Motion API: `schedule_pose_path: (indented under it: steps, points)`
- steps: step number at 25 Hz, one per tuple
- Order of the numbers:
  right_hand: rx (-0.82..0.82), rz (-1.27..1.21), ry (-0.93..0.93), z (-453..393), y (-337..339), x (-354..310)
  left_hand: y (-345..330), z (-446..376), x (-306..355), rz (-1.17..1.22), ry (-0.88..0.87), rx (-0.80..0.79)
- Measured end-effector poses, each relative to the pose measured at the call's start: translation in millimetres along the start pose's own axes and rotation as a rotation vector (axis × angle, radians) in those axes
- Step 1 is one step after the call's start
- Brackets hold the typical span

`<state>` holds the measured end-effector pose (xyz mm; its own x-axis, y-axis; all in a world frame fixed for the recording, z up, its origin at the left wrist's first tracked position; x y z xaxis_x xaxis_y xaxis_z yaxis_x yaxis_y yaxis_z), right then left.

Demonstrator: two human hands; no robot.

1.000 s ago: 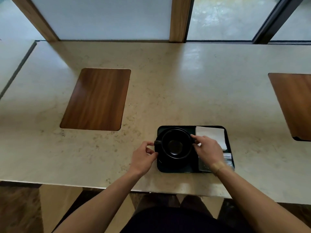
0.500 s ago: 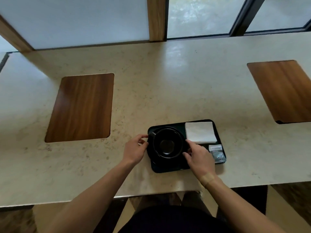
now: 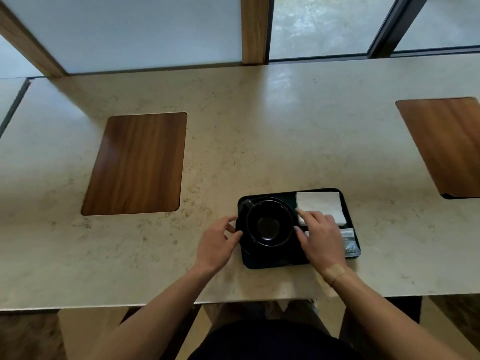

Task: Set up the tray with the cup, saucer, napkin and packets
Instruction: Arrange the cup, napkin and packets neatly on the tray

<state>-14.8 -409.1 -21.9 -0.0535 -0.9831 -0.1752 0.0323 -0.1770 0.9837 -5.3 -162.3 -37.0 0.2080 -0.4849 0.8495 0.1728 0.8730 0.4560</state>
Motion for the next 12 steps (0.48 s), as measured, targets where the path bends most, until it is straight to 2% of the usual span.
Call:
schedule_pose_path:
  steps: [3,7,12]
  points:
    - [-0.068,0.044,0.119,-31.5,-0.3,-8.9,-6.4,22.9,-9.6,0.053,0.039,0.017]
    - [-0.066,0.101,0.219,-58.9,-1.7,-13.7,-13.6,34.7,-10.6,0.089,0.048,0.037]
    - [-0.007,0.084,0.224,-57.8,-4.9,-11.4,-10.9,30.6,-4.1,-0.03,-0.004,0.121]
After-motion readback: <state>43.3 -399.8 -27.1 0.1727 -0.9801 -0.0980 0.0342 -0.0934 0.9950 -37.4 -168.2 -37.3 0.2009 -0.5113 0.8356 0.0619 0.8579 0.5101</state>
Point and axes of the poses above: each hand's wrist, its own z-axis away from the middle knuckle, its own y-axis out of the back of the hand, x = y × z, the point moved 7 cm from there along -z, towards the middle knuckle, and after that the axes turned 13 degrees about z, right-handed, at the moved point
